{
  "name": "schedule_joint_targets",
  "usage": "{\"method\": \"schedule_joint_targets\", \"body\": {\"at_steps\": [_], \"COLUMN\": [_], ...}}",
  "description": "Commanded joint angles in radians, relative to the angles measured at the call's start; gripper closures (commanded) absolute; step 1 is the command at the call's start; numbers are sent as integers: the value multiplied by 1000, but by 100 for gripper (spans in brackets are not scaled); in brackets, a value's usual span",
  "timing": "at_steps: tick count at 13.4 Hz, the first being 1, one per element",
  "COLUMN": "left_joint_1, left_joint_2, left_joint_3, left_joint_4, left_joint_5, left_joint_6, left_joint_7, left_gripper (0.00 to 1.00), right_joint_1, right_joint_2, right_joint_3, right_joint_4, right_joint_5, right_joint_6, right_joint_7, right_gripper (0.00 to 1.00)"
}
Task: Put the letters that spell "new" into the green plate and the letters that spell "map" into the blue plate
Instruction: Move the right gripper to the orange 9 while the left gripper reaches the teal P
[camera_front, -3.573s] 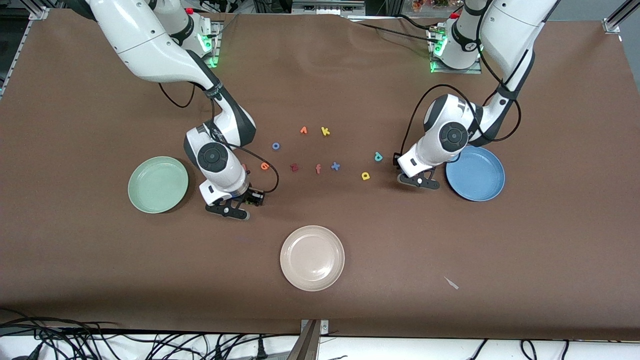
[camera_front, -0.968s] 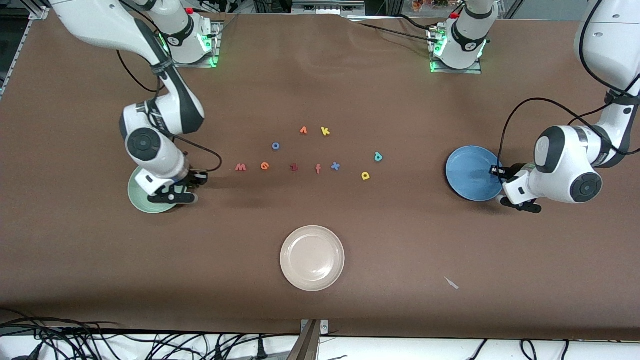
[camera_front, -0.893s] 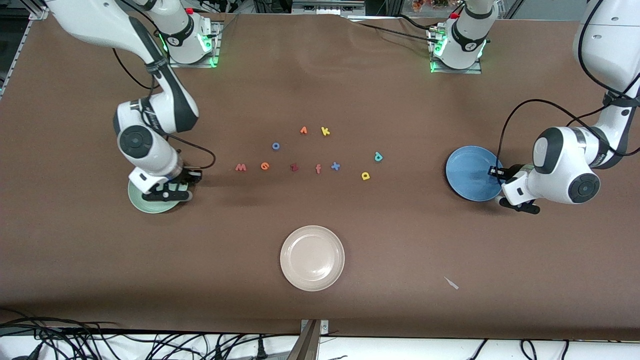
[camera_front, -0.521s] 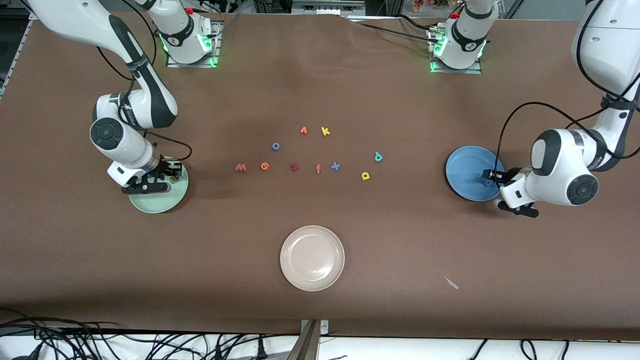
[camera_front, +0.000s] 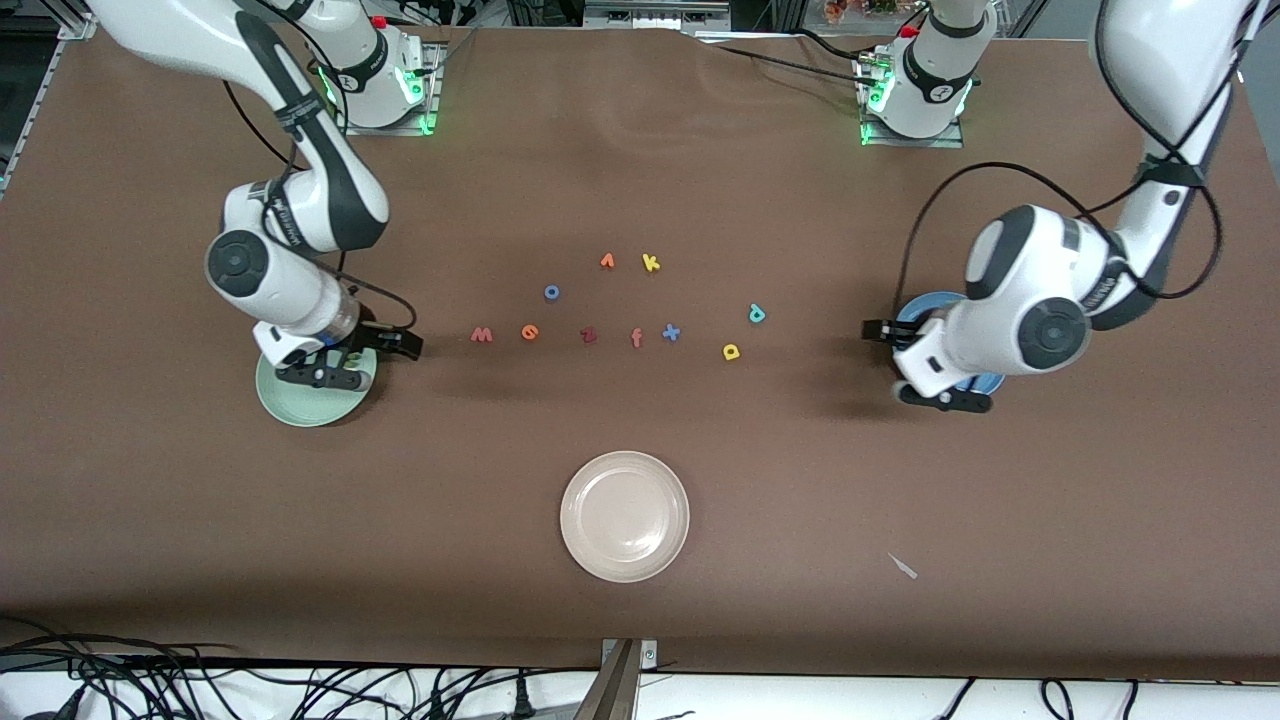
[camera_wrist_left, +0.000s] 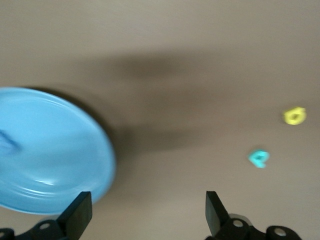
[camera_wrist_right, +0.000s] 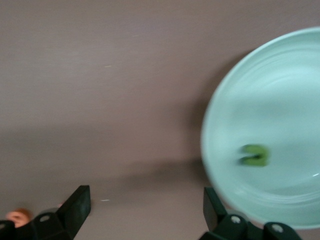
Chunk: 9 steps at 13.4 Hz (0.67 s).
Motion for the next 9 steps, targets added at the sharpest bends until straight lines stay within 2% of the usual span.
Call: {"method": "schedule_joint_targets", "body": {"at_steps": [1,4,7,9], "left_joint_1": [8,-62,-139,-176], "left_joint_2": [-10,15,61,75], "left_joint_3": [-72,-96,-92,-87], "left_joint_4": [-97,-229,-259,-263], "left_joint_5": [-26,-24,-13,-12], "left_joint_6": [125,401,483,512], "left_joint_7": [-111,-259,-407,-455], "left_gripper": [0,0,1,9], "right_joint_1": [87,160,222,254], "right_joint_2": [35,69,102,119], "right_joint_3": [1,0,-3,-3], "right_joint_4": [53,67,67,67], "right_joint_5": [12,-1,-8,-28], "right_joint_6": [-7,33,76,79], "right_joint_7": [194,400,535,598], "right_gripper": [0,0,0,0]}}
